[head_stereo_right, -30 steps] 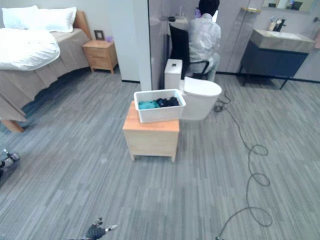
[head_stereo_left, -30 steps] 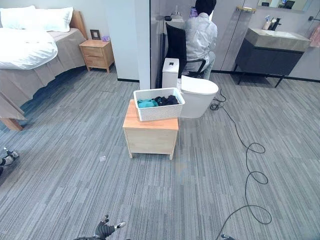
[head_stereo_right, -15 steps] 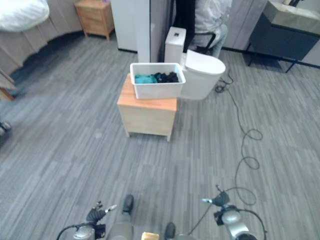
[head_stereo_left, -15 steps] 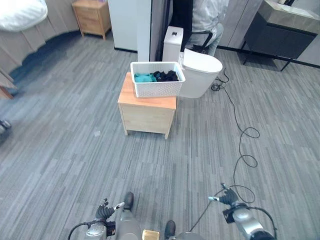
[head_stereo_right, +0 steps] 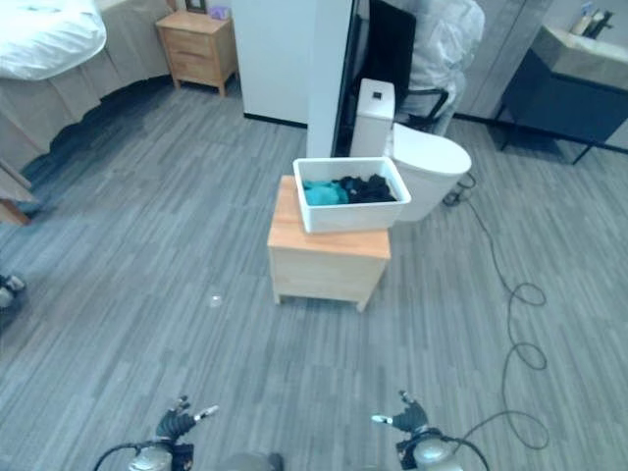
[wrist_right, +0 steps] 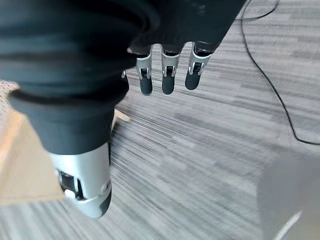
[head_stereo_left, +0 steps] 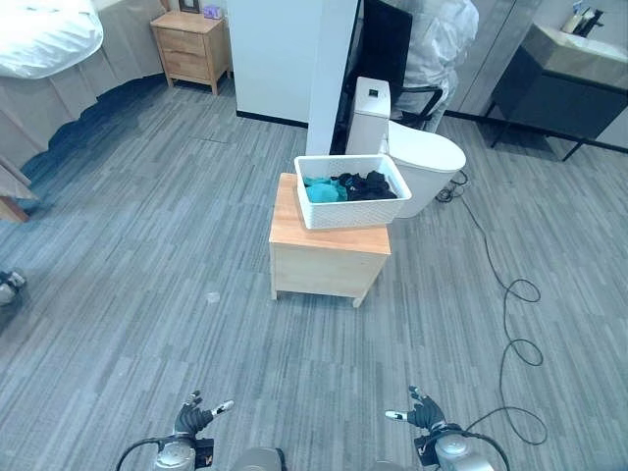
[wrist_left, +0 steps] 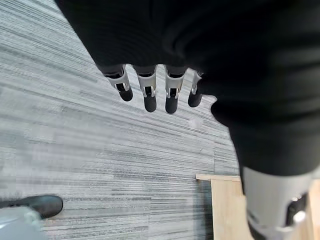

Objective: Grab the laundry basket,head to the washer,open it,put in the laundry and shut it.

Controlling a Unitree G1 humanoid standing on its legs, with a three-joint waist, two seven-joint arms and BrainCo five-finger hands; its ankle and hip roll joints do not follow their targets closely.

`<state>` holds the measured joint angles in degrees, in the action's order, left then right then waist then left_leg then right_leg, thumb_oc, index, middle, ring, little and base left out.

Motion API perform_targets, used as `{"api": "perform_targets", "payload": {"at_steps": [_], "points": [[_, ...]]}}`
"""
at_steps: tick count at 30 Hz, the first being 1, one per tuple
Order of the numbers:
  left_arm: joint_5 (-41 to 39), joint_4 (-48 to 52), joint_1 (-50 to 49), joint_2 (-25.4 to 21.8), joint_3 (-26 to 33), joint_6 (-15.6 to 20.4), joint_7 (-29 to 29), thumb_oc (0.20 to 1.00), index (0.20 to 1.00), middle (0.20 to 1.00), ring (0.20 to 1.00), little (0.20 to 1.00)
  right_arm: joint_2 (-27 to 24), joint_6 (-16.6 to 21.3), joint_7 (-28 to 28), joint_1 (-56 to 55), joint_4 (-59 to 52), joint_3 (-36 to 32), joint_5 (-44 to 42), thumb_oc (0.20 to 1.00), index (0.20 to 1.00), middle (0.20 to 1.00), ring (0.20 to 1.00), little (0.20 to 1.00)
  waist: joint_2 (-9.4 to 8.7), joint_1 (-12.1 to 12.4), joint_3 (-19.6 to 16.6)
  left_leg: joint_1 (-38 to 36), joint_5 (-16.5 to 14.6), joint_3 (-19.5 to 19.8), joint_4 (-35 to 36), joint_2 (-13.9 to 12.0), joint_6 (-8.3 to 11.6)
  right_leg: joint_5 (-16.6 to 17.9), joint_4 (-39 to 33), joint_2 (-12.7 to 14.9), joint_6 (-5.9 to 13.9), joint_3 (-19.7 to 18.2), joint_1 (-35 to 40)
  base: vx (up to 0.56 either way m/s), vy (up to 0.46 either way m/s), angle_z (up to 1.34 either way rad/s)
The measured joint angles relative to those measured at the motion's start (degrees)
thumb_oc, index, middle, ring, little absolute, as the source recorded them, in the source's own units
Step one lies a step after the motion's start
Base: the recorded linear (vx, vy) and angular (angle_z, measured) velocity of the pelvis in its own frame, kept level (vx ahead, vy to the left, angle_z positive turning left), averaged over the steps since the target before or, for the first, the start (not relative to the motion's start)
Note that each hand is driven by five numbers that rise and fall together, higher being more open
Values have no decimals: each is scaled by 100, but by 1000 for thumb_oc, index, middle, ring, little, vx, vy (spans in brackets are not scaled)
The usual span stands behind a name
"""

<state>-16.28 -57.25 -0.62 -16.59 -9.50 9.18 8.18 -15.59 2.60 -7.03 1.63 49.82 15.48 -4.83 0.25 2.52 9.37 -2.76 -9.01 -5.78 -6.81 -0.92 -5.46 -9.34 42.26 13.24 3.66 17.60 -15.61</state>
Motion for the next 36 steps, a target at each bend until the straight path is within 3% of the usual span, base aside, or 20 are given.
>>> {"api": "perform_targets", "payload": {"at_steps": [2, 3, 6, 8, 10, 12, 13, 14, 16, 17, 18, 19, 20, 22, 23, 26, 28, 31, 32, 36], "points": [[77, 46, 16, -12, 62, 8, 0, 1000, 1000, 1000, 1000, 1000, -56, -12, -8, -43, 11, -11, -1, 1000, 1000, 1000, 1000, 1000, -113, -100, 16, -233, 32, -59, 245, 167, 70, 74, -1232, 31, 24, 369, -296, 537, -181, 24], [124, 173, -26, -22, 218, 9, -2, 1000, 1000, 1000, 1000, 1000, -83, -18, -9, -208, -23, -31, -5, 1000, 1000, 1000, 1000, 1000, -215, -253, -27, -367, -140, 58, 338, 308, 267, 227, -2315, -21, 238, 299, -508, 348, -119, 50], [193, 199, -71, -24, 248, 34, -7, 1000, 1000, 1000, 1000, 1000, -103, -71, -2, -432, 0, -160, -2, 1000, 1000, 1000, 1000, 1000, -428, -443, -21, -851, -270, 290, 510, 415, 448, 851, -3811, -328, 369, -580, -692, 527, -167, 68], [344, 194, -62, 44, 256, 31, -4, 1000, 1000, 1000, 1000, 1000, -108, -82, -3, -453, 18, -377, -4, 1000, 1000, 1000, 1000, 1000, -377, -519, -8, -1046, -391, 417, 574, 324, 575, 953, -4111, -473, 370, -1083, -652, 496, -176, 76], [393, 197, -85, 101, 226, 35, -7, 1000, 1000, 1000, 1000, 1000, -127, -97, 2, -611, -4, -545, -3, 1000, 1000, 1000, 1000, 1000, -401, -536, -22, -1449, -540, 440, 557, 163, 821, 886, -4230, -577, 320, -1074, -342, 455, -209, 66], [421, 201, -54, 280, 189, 39, -14, 1000, 1000, 1000, 1000, 1000, -240, -107, 4, -654, 45, -738, -3, 1000, 1000, 1000, 1000, 1000, -191, -577, -1, -1733, -634, 600, 388, -146, 965, 1398, -3858, -791, 256, -1102, -123, 385, -221, 64], [498, 195, -70, 365, 204, 51, -13, 1000, 1000, 1000, 1000, 1000, -282, -110, 22, -617, 81, -771, -3, 1000, 1000, 1000, 1000, 1000, -127, -627, 5, -1696, -601, 705, 21, -263, 1020, 1460, -3621, -952, 168, -1206, -59, 222, -259, 50], [547, 193, -132, 375, 192, 54, -30, 1000, 1000, 1000, 1000, 1000, -298, -108, 43, -624, 107, -771, -4, 1000, 1000, 1000, 1000, 1000, -197, -652, -20, -1575, -541, 666, -649, -285, 1138, 1833, -3521, -987, -180, -1306, 65, 144, -437, -1], [532, 230, -286, 505, 236, 50, -51, 1000, 1000, 1000, 1000, 1000, -498, -16, 74, -472, 77, -787, -6, 1000, 1000, 1000, 1000, 1000, -84, -542, -102, -637, 254, 776, -2688, -533, 1320, 1575, -3329, -1395, -553, -1228, 225, 93, -484, -27], [491, 431, -268, 486, 312, 40, -63, 1000, 1000, 1000, 1000, 1000, -551, 12, 61, -464, 7, -761, -12, 1000, 1000, 1000, 1000, 1000, -103, -536, -73, 168, 1075, 930, -3903, -523, 1094, 1478, -3290, -1398, -787, -1076, 246, 169, -279, 7], [484, 584, -172, 438, 333, 98, -65, 1000, 1000, 1000, 1000, 1000, -597, 2, 57, -446, 45, -767, -16, 1000, 1000, 1000, 1000, 1000, -191, -469, 32, 896, 2107, 1161, -4947, -415, 898, 1453, -3329, -1394, -809, -1061, 321, 264, -178, -8], [434, 577, -97, 272, 350, 83, -71, 1000, 1000, 1000, 1000, 1000, -535, -63, -2, -120, 214, -735, -54, 1000, 1000, 1000, 1000, 1000, -473, -371, 285, 1830, 1560, 1240, -6043, -293, 947, 1336, -3452, -1450, -945, -1094, 701, 408, -181, -25], [311, 436, -19, 192, 358, 50, -89, 1000, 1000, 1000, 1000, 1000, -488, -32, -50, -223, 101, -737, -136, 1000, 1000, 1000, 1000, 1000, -696, -383, 319, 2051, 1132, 1061, -5675, -373, 801, 1337, -3720, -1418, -944, -1092, 1008, 378, -6, -21], [268, 518, -131, 102, 362, 56, -115, 1000, 1000, 1000, 1000, 1000, -525, -18, -118, -283, -24, -760, -204, 1000, 1000, 1000, 1000, 1000, -776, -338, 302, 2244, 797, 924, -4325, -496, 848, 1121, -4067, -1473, -887, -1156, 1407, 376, 74, -7], [266, 640, -180, 77, 363, 60, -115, 1000, 1000, 1000, 1000, 1000, -584, -17, -164, -288, -97, -765, -291, 1000, 1000, 1000, 1000, 1000, -774, -319, 264, 2092, 675, 876, -2812, -541, 905, 1101, -4262, -1516, -813, -1198, 1599, 293, 102, -22], [265, 650, -218, 170, 360, 58, -109, 1000, 1000, 1000, 1000, 1000, -854, 0, -176, -242, -194, -855, -345, 1000, 1000, 1000, 1000, 1000, -413, -159, 287, 1506, 1009, 1244, 650, -466, 1356, 1203, -4648, -1662, -708, -1261, 1975, 233, 79, -44], [263, 642, -367, 233, 380, 46, -86, 1000, 1000, 1000, 1000, 1000, -877, -2, -214, -335, -481, -1117, -345, 1000, 1000, 1000, 1000, 1000, -105, -181, 232, 1443, 1093, 1114, 361, -476, 1218, 1109, -4762, -1785, -652, -1365, 2281, 232, 97, -44], [254, 756, -588, 234, 425, 61, -102, 1000, 1000, 1000, 1000, 1000, -903, -12, -298, -828, -1438, -1495, -388, 1000, 1000, 1000, 1000, 1000, -69, -265, 18, 1228, 1323, 847, 290, -332, 1022, 889, -4721, -1604, -542, -1557, 2443, 213, 103, -34], [146, 979, -772, 239, 539, 56, -117, 1000, 1000, 1000, 1000, 1000, -871, 6, -337, -1060, -2081, -1890, -401, 1000, 1000, 1000, 1000, 1000, -50, -291, 3, 1060, 1559, 813, 514, -228, 800, 819, -4721, -1505, -425, -1695, 2478, 157, 70, -53], [-189, 2067, -1387, -179, 831, -25, -339, 1000, 1000, 1000, 1000, 1000, -964, 59, -532, -1375, -3101, -2532, -386, 1000, 1000, 1000, 1000, 1000, -499, -347, -58, 742, 1569, 538, 866, 123, 502, 628, -4657, -1079, -104, -1858, 2531, 86, 69, -25]]}}
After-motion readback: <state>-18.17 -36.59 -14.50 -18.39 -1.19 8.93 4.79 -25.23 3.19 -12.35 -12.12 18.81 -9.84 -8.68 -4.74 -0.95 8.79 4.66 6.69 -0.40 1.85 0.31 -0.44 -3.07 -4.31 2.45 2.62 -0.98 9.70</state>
